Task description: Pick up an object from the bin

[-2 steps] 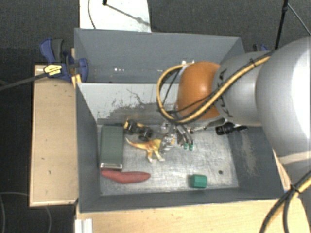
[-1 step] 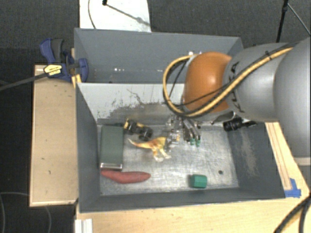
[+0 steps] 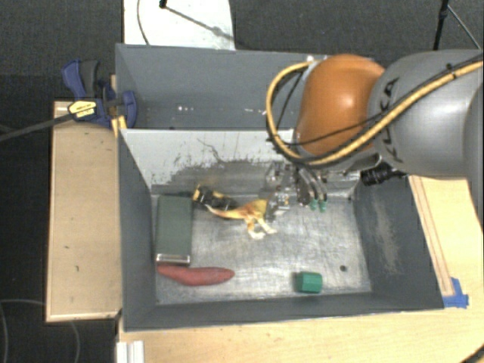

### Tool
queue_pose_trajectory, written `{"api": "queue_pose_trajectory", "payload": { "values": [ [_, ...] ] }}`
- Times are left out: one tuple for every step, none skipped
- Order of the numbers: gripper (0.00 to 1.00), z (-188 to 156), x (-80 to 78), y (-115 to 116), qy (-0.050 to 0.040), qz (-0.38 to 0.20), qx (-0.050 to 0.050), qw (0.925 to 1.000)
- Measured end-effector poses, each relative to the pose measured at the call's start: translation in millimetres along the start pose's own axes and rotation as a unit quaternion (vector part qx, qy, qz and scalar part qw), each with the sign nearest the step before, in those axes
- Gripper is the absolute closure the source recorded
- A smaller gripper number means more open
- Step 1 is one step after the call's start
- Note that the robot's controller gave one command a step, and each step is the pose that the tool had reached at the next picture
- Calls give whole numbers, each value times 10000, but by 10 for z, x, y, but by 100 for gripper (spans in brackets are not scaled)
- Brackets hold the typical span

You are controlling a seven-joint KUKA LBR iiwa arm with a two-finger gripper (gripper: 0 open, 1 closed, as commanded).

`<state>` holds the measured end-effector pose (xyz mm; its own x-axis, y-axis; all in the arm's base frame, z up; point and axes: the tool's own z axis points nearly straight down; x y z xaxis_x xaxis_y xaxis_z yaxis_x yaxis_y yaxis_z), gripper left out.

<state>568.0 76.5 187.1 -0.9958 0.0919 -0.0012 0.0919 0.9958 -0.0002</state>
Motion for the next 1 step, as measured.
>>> {"api": "queue_pose_trajectory", "payload": {
  "values": [
    [100,-252,120,-82,7,1,-1,10000]
  ]
}}
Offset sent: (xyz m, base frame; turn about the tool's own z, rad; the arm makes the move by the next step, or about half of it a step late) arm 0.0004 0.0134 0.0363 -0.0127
